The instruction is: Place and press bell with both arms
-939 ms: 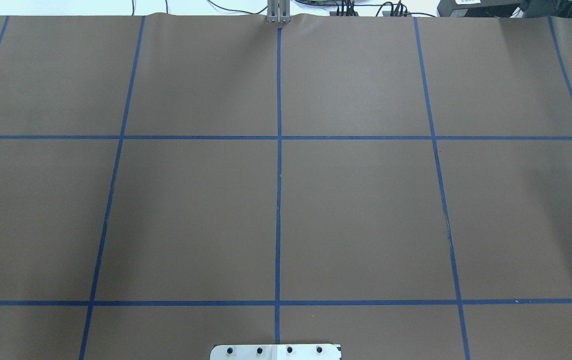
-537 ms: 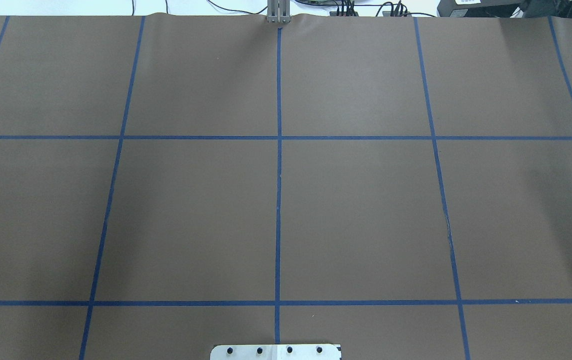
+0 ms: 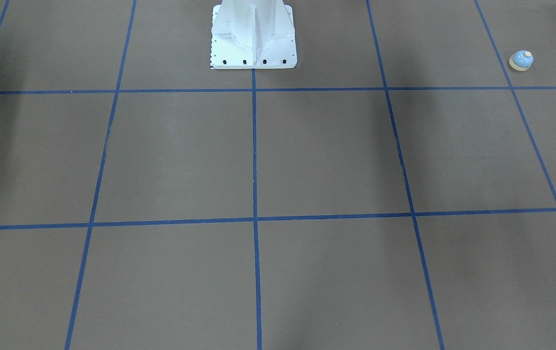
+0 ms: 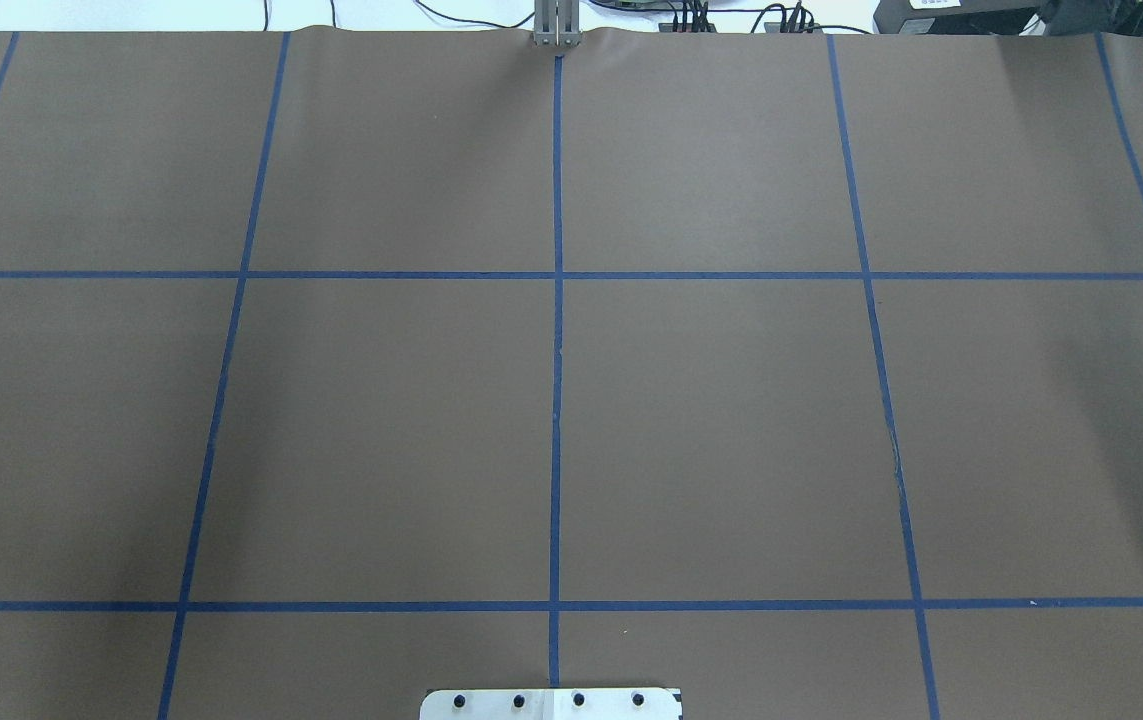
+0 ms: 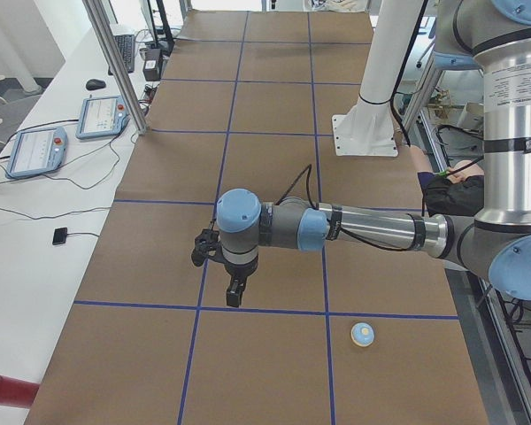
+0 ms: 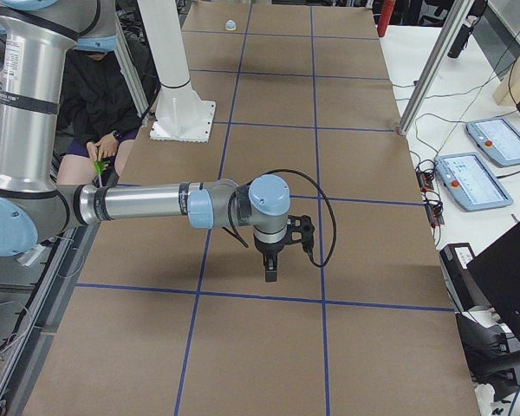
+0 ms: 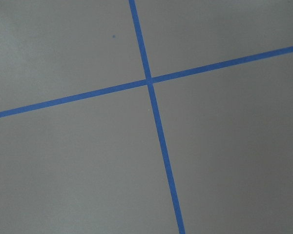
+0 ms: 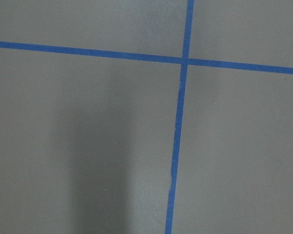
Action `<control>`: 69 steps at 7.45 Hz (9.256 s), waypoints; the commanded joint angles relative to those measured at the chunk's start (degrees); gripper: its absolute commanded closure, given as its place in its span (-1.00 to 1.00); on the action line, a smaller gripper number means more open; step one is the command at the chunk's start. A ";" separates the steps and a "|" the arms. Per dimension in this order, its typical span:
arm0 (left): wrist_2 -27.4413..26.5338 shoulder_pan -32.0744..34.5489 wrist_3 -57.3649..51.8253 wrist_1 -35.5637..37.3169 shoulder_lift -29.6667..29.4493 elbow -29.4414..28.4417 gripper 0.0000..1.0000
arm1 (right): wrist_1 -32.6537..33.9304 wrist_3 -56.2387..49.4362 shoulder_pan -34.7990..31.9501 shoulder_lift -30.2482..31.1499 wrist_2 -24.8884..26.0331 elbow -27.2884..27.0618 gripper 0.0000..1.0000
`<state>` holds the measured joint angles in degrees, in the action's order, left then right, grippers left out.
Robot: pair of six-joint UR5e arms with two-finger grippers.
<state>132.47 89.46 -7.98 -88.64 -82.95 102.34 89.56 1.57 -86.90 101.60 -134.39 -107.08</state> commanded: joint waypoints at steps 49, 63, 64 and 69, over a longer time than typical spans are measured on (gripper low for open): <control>6.48 -40.68 19.50 -28.05 22.91 -13.75 0.08 | -0.79 0.19 0.06 0.44 -0.26 -0.41 -1.00; 6.66 -34.98 27.41 -3.44 -2.25 1.63 0.09 | -4.57 0.71 0.06 0.26 -1.14 0.03 -1.00; 6.48 -34.97 27.41 3.49 -8.22 1.46 0.09 | -4.48 0.63 0.06 0.26 -1.14 0.03 -1.00; 6.83 -36.28 38.88 18.33 -39.07 -10.89 0.09 | -4.57 0.71 0.06 0.26 -1.14 0.12 -1.00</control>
<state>139.10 53.94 25.99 -71.54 -113.29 96.96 85.01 2.28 -86.84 101.87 -135.53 -106.98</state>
